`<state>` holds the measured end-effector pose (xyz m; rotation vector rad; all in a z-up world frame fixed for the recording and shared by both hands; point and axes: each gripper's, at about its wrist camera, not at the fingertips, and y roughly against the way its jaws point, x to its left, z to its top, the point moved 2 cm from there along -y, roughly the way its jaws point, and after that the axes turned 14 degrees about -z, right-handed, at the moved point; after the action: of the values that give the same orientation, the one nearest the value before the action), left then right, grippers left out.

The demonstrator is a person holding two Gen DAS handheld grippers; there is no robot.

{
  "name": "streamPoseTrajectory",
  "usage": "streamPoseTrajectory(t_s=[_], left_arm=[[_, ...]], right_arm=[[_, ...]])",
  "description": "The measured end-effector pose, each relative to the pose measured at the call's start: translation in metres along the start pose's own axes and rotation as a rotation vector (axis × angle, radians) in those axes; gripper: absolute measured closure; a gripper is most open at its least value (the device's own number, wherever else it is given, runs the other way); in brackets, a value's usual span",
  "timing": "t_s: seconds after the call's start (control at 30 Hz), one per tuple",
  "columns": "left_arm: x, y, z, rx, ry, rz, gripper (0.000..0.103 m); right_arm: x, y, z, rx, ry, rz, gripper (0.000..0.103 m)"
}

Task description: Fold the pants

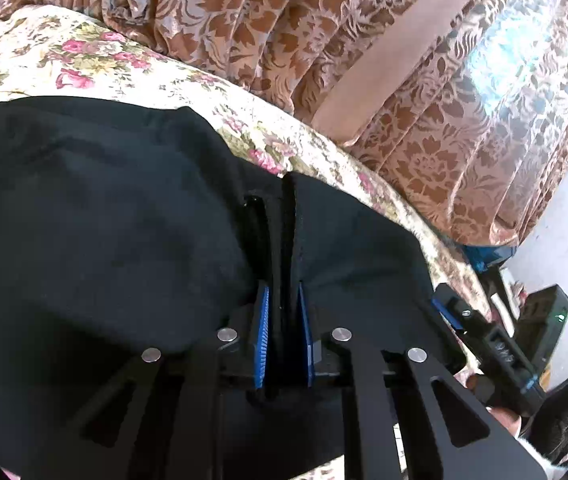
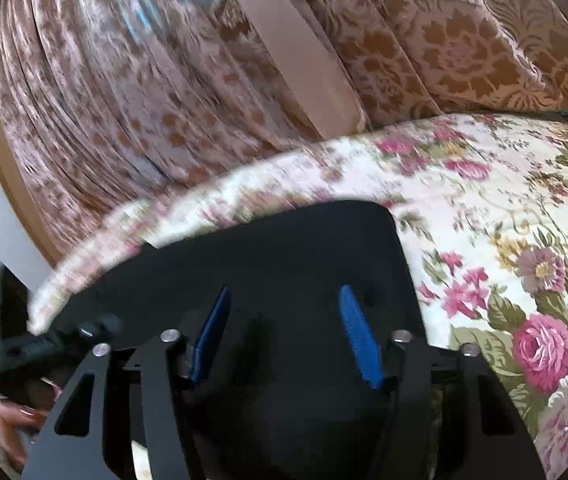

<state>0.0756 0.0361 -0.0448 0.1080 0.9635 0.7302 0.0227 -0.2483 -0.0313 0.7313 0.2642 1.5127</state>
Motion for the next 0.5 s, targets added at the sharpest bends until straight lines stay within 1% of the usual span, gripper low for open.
streamPoseTrajectory(t_s=[0.1,0.13,0.2,0.27,0.37,0.43,0.47,0.5], left_arm=[[-0.002,0.002,-0.006,0.006,-0.022,0.02,0.09],[-0.001,0.001,-0.009,0.009,-0.028,0.029,0.09],[0.004,0.001,-0.01,0.002,-0.008,0.023,0.09],[0.005,-0.001,-0.011,0.002,-0.005,0.024,0.09],[0.001,-0.002,-0.012,0.016,-0.055,0.049,0.09],[0.002,-0.001,-0.012,0.013,-0.046,0.046,0.085],[0.005,0.002,-0.011,0.002,-0.017,0.046,0.078],[0.008,0.005,-0.01,-0.01,0.012,0.031,0.076]], right_arm=[[0.008,-0.006,0.002,0.032,0.062,-0.012,0.067],[0.008,-0.013,-0.001,0.053,0.065,-0.026,0.067],[0.005,-0.028,-0.011,0.093,0.053,-0.043,0.067],[0.007,-0.029,-0.018,0.049,0.083,-0.051,0.067],[0.013,-0.029,-0.021,0.023,0.144,-0.077,0.066],[0.01,-0.028,-0.023,0.015,0.133,-0.063,0.066],[0.009,-0.027,-0.024,0.008,0.131,-0.057,0.066],[0.008,-0.027,-0.024,0.0,0.132,-0.053,0.066]])
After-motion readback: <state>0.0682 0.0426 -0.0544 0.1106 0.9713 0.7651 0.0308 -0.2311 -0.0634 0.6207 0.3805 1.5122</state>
